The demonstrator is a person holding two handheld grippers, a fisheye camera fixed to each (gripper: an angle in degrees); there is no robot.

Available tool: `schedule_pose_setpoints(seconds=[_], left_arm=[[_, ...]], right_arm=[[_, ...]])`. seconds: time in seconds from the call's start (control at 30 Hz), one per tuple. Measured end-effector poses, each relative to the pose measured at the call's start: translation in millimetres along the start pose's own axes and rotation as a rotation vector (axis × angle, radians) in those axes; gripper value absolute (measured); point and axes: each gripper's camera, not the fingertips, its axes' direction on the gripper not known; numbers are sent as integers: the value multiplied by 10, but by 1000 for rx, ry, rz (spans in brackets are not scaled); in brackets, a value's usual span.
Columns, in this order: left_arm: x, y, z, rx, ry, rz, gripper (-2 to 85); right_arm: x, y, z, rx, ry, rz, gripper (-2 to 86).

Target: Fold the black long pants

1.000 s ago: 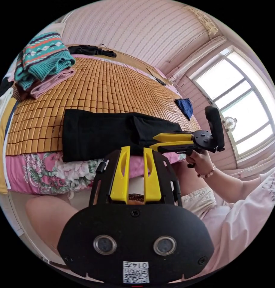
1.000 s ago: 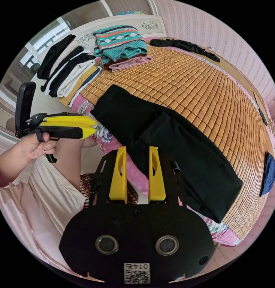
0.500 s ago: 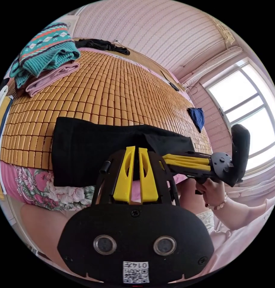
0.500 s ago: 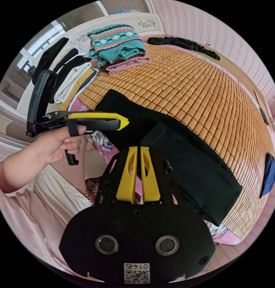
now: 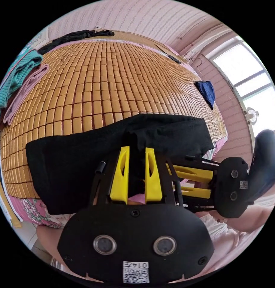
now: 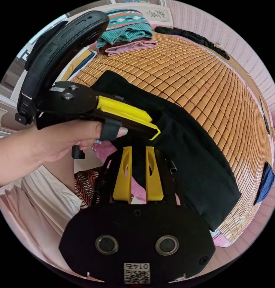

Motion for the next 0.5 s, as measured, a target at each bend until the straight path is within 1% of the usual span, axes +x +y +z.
schedule_pose_setpoints(seconds=[0.07, 0.23, 0.33, 0.4, 0.47, 0.5], left_arm=[[34, 34, -11, 5, -5, 2, 23], [148, 185, -95, 38, -8, 26, 5], [295, 321, -304, 114, -18, 87, 2], [369, 467, -618, 160, -51, 124, 2], [281, 597, -901, 175, -118, 101, 4], [138, 693, -1082, 187, -148, 75, 8]], right_arm=[[130, 52, 26, 15, -17, 28, 35], [363, 240, -1, 64, -87, 60, 19], [427, 335, -170, 118, -104, 64, 15], [401, 347, -383, 176, -142, 37, 14], [289, 201, -630, 248, -283, -56, 14], [251, 123, -666, 259, -316, -76, 14]])
